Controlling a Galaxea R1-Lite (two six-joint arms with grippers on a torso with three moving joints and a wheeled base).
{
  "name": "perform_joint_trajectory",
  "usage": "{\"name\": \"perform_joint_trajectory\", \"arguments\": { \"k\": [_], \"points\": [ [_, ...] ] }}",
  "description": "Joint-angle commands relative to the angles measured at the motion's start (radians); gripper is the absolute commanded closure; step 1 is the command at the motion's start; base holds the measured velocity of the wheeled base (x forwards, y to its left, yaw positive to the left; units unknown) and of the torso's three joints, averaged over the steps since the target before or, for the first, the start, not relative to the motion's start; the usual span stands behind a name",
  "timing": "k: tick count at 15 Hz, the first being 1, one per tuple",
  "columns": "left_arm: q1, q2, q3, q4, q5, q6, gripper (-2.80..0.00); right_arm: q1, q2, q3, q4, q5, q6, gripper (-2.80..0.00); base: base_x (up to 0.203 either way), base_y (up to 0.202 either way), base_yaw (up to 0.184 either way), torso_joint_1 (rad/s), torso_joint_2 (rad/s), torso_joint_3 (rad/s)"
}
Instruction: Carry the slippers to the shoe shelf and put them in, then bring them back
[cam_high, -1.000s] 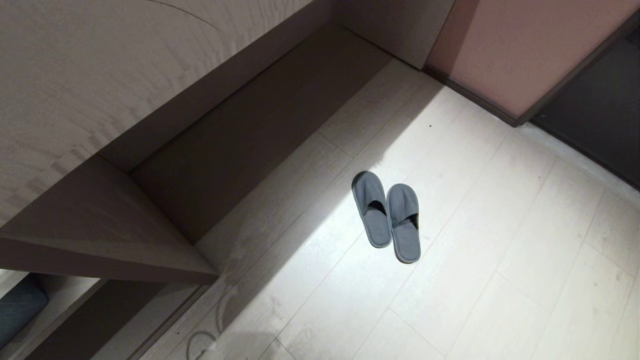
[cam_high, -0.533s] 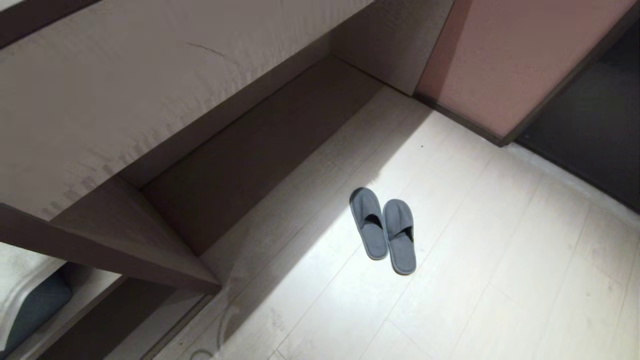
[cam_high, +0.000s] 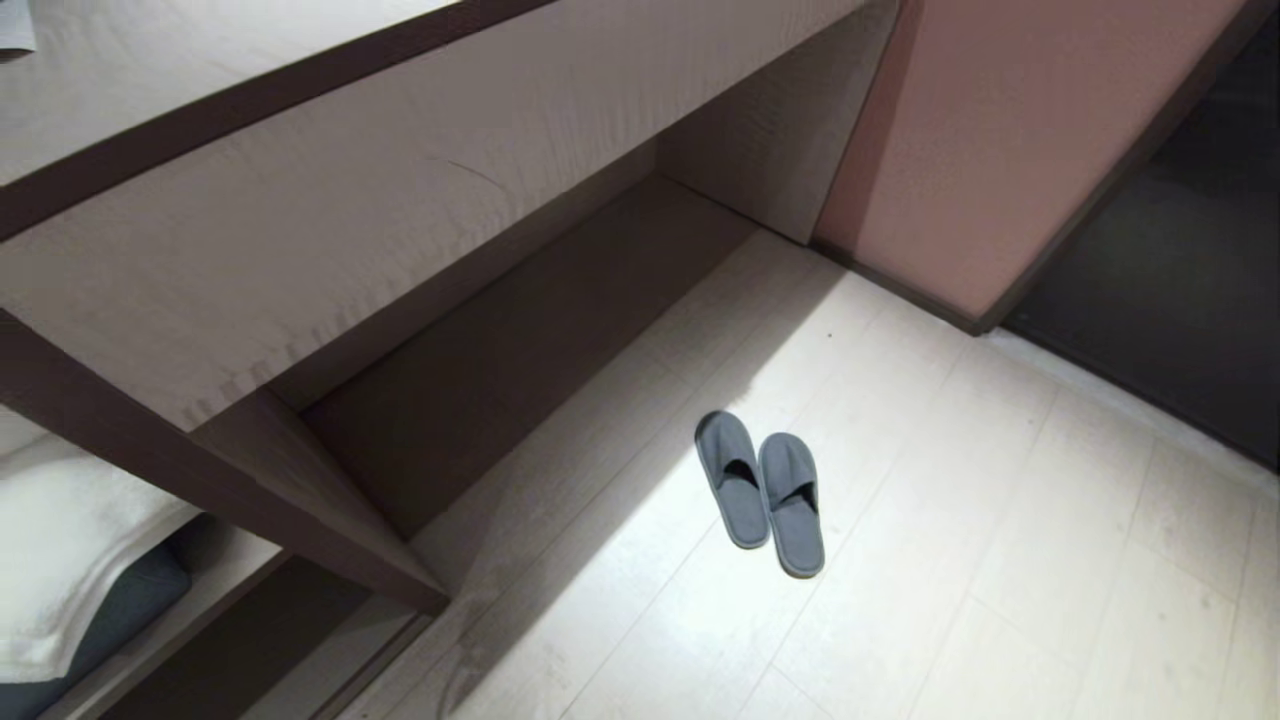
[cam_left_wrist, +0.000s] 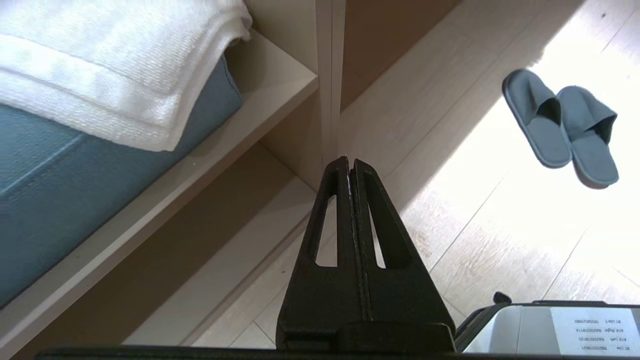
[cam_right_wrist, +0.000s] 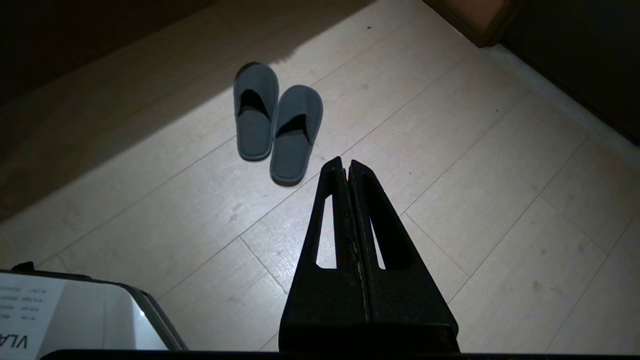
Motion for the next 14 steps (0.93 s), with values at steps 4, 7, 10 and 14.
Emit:
{"name": "perform_joint_trajectory", "arguments": {
  "k": [4,7,10,14],
  "points": [
    [0.000,0.001,0.000,-0.001,0.000,0.000,0.00,0.000,0.002,0.000,0.000,0.000,0.000,0.00,0.000,0.000,0.000,0.000,0.00,0.202],
    [0.000,0.001,0.000,-0.001,0.001,0.000,0.00,0.000,0.002,0.000,0.000,-0.001,-0.001,0.00,0.000,0.000,0.000,0.005,0.00,0.207],
    [0.000,0.001,0.000,-0.001,0.000,0.000,0.00,0.000,0.002,0.000,0.000,-0.001,0.000,0.00,0.000,0.000,0.000,0.003,0.00,0.200],
    [0.000,0.001,0.000,-0.001,0.001,0.000,0.00,0.000,0.002,0.000,0.000,-0.001,0.000,0.00,0.000,0.000,0.000,0.006,0.00,0.200]
  ]
}}
